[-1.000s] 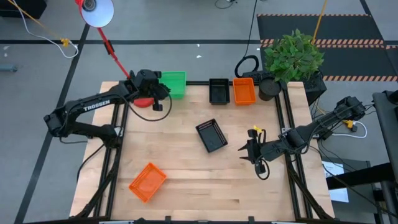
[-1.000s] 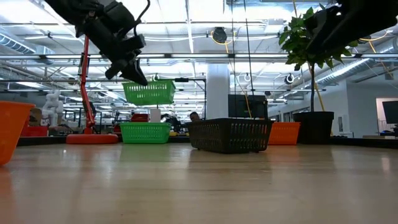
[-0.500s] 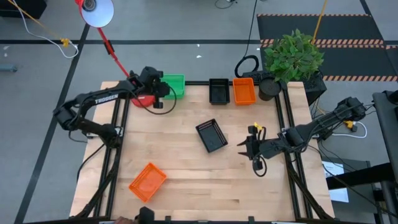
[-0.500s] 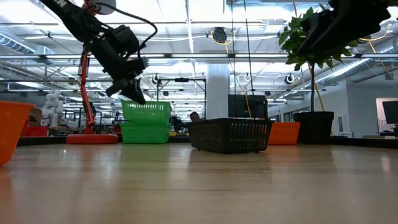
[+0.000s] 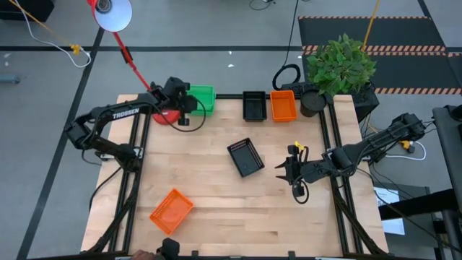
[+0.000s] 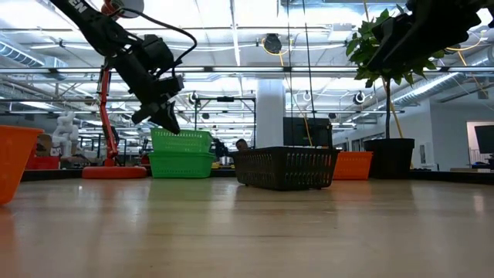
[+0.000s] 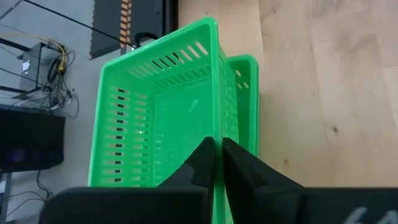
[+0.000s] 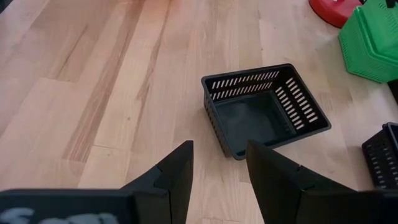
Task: Stack baskets by color
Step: Stack the bottom green bin on the top green bin, then stack the bottom black bin on the top black bin
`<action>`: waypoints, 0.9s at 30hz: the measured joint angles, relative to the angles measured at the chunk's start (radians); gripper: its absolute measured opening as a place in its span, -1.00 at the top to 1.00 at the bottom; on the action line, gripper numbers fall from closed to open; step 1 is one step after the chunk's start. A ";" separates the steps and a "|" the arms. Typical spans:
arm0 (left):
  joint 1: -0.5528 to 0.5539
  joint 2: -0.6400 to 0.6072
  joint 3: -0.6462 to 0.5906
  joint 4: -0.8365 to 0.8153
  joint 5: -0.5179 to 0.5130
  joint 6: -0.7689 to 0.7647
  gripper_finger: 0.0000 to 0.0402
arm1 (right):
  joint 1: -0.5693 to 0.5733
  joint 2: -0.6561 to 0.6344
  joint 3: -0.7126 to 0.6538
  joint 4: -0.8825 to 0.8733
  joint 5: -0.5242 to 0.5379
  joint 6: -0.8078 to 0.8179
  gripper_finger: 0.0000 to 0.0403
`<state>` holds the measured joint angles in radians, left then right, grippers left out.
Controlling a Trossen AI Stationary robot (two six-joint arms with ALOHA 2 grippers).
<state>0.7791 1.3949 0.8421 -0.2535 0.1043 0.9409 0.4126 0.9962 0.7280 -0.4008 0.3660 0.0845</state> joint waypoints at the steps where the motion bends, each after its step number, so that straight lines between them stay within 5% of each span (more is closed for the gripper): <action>1: 0.003 0.000 0.000 0.000 0.000 0.000 0.87 | 0.000 0.000 0.000 0.000 0.000 0.000 0.30; 16: 0.015 0.000 0.000 0.021 -0.003 -0.017 0.82 | 0.000 0.000 0.000 0.022 -0.001 0.000 0.30; 27: 0.015 0.000 0.000 0.061 -0.043 -0.139 0.32 | 0.000 0.000 0.000 0.023 -0.001 0.000 0.30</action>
<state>0.7937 1.3945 0.8425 -0.1928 0.0616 0.8021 0.4126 0.9962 0.7280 -0.3782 0.3649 0.0845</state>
